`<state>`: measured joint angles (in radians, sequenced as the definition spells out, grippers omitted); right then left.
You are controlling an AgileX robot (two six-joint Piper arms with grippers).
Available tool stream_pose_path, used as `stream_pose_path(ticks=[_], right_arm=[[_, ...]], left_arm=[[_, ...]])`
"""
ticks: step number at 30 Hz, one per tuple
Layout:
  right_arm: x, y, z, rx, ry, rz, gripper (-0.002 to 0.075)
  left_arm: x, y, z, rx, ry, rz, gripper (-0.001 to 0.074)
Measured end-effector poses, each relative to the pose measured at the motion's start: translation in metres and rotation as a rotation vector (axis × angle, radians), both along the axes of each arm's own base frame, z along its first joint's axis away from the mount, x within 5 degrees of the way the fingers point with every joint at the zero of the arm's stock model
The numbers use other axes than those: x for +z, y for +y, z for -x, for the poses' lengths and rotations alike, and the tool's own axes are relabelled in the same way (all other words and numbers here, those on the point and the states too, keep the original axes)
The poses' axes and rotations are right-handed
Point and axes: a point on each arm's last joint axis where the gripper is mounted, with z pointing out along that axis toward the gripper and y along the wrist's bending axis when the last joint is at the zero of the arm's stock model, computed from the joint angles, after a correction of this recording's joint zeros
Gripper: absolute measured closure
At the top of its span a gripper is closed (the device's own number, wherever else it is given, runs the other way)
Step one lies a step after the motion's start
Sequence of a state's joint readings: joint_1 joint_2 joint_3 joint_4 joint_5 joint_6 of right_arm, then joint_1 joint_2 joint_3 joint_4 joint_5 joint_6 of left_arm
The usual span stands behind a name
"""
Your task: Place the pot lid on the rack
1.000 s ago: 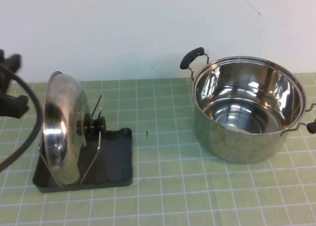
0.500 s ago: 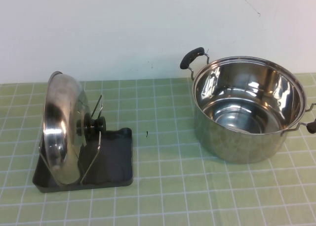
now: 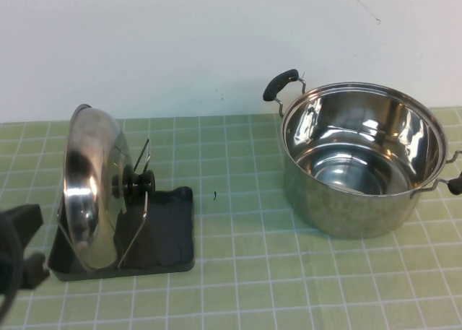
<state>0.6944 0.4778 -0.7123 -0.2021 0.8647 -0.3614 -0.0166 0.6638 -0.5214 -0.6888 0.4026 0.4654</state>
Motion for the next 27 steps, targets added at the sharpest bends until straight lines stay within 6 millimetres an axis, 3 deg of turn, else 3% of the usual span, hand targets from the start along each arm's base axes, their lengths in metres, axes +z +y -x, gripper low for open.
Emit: stream_pose_path(ticks=[3, 8, 13, 27], right_arm=[[-0.014, 0.007, 0.004, 0.067, 0.035, -0.041, 0.0727], [-0.057, 0.010, 0.008, 0.093, 0.082, -0.072, 0.0727], [-0.097, 0.008, 0.010, 0.072, 0.094, -0.112, 0.0727], [-0.103, 0.007, 0.010, 0.062, 0.092, -0.112, 0.0727]], left_arm=[[-0.014, -0.002, 0.013, -0.017, -0.083, 0.029, 0.0734], [-0.038, -0.004, 0.031, -0.046, -0.168, 0.031, 0.0734], [-0.039, -0.005, 0.037, -0.051, -0.249, 0.041, 0.0735], [-0.038, -0.005, 0.038, -0.062, -0.270, 0.025, 0.0736]])
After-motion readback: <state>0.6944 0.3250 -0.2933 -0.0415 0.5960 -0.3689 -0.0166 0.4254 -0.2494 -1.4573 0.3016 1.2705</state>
